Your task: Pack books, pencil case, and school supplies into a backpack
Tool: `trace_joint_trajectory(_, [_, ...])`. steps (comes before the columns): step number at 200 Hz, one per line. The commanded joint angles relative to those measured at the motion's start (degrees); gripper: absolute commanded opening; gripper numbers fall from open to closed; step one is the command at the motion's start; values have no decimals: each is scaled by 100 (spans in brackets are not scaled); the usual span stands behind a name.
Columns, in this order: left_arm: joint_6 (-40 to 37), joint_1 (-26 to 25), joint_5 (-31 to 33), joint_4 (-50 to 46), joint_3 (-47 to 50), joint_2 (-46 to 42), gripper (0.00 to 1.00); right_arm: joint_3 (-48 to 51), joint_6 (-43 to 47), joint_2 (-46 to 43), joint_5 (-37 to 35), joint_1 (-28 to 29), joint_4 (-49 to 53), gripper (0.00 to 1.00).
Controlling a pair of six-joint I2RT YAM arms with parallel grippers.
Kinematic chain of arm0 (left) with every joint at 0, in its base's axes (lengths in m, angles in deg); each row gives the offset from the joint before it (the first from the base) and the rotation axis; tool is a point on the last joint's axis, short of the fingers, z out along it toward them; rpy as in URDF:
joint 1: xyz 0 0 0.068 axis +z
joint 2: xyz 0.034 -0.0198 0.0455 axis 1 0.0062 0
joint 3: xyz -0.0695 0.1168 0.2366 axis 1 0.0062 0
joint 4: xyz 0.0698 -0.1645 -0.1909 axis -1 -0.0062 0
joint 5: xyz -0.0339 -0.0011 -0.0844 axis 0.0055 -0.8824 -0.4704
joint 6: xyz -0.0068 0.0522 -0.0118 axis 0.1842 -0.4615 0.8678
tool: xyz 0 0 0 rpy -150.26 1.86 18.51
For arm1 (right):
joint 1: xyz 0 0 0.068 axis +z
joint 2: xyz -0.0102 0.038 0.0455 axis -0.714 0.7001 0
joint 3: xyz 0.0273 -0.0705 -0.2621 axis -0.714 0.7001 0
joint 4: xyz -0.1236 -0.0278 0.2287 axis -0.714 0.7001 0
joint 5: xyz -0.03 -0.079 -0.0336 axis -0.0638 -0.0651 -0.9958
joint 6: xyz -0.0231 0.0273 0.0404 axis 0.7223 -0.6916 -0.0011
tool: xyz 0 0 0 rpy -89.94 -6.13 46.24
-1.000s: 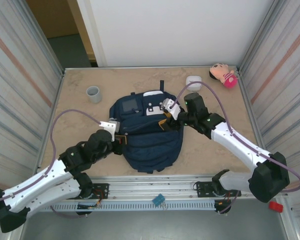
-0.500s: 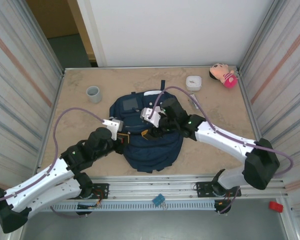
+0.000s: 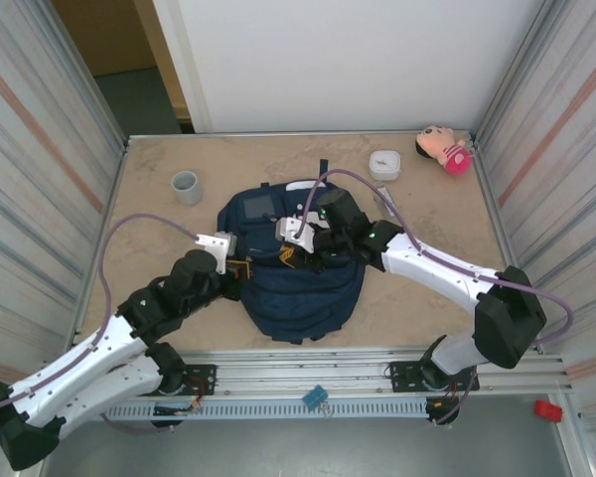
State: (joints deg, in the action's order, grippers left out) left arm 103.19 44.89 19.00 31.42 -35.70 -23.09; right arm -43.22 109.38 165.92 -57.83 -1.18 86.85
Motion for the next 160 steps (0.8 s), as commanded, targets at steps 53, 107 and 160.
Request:
trace_joint_trajectory(53, [-397,1625,-545,835,326,392,0,-488,855,-438,1740,-368,919,0])
trace_joint_trajectory(107, [-380,1891,-908,1280,-9,1068,28,-520,443,-255,1337,-446,653,22])
trace_joint_trajectory(160, [751,1891,-1092,-99,-881,928,71,-824,-3589,-509,299,-1128,669,71])
